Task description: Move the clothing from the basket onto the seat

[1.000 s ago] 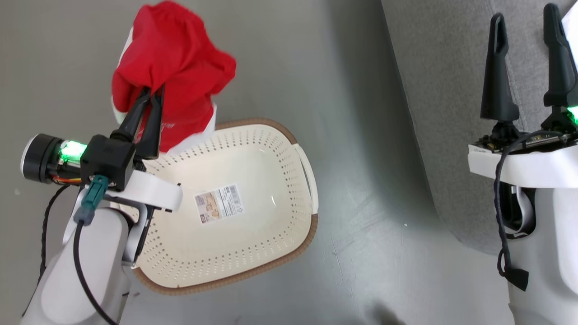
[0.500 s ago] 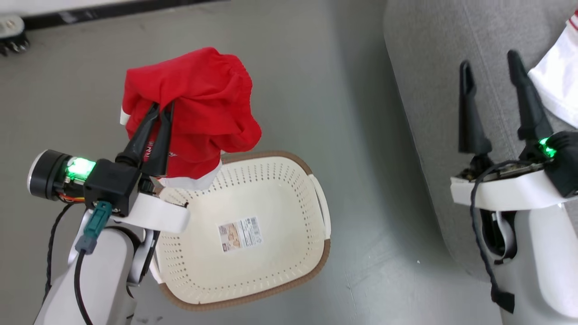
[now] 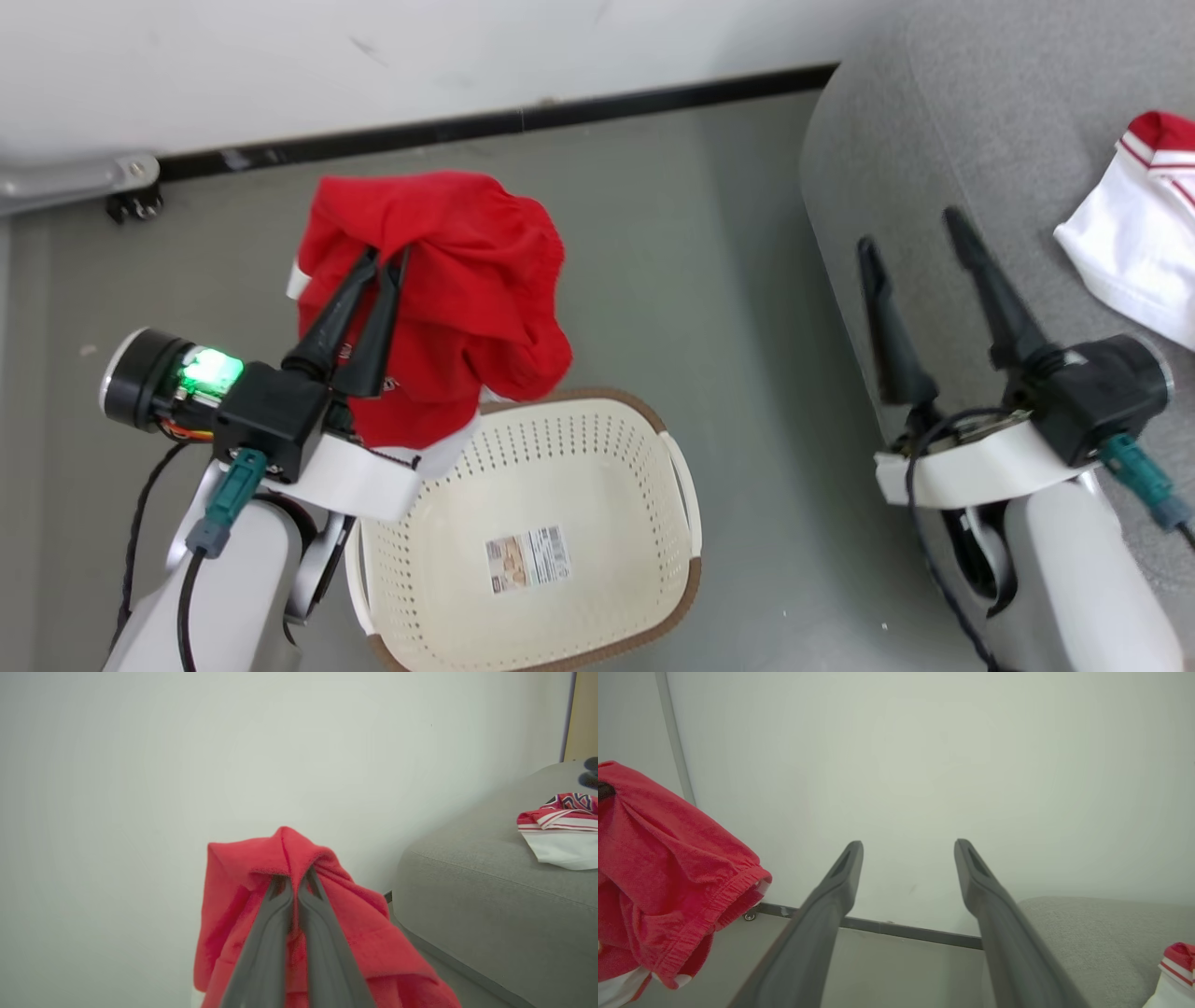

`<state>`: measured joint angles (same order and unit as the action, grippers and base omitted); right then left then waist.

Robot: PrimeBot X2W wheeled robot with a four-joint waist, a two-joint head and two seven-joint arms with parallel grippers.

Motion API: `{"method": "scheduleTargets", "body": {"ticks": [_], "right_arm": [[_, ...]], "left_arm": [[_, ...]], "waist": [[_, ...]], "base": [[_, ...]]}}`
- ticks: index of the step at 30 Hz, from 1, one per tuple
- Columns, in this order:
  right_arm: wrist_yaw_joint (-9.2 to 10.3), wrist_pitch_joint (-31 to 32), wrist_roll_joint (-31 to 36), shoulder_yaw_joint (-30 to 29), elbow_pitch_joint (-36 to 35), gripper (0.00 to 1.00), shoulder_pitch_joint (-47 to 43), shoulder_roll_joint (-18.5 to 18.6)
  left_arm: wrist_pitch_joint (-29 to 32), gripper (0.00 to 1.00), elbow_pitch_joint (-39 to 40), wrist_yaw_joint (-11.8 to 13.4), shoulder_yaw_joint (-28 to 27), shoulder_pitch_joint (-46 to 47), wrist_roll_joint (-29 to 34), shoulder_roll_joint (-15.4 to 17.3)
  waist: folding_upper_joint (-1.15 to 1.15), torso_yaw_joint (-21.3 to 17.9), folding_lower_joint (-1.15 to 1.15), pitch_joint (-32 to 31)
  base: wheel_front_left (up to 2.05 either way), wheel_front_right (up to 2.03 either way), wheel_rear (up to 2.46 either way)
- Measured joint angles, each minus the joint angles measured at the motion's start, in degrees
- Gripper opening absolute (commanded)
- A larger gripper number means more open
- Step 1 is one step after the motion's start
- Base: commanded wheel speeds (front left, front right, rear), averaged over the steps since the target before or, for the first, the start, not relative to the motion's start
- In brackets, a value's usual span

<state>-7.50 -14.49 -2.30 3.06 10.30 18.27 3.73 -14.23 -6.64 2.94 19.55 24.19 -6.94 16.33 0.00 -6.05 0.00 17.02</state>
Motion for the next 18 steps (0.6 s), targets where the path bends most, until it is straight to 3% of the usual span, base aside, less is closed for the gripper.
{"method": "scheduleTargets", "body": {"ticks": [12, 18], "right_arm": [[0.01, 0.03, -0.25, 6.11, 2.40, 1.00, -4.25, 2.05], [0.00, 0.88, -0.54, 12.71, 2.75, 1.00, -5.70, 2.75]], "left_arm": [[-0.41, 0.00, -0.91, -2.19, 2.09, -3.23, -0.93, -0.34], [-0.41, 0.00, -1.27, -3.05, 2.86, -4.16, -1.94, -0.27]], "waist": [[0.00, 1.10, 0.00, -7.69], [0.00, 1.45, 0.00, -10.92]], "base": [[0.00, 0.00, 0.00], [0.00, 0.00, 0.00]]}}
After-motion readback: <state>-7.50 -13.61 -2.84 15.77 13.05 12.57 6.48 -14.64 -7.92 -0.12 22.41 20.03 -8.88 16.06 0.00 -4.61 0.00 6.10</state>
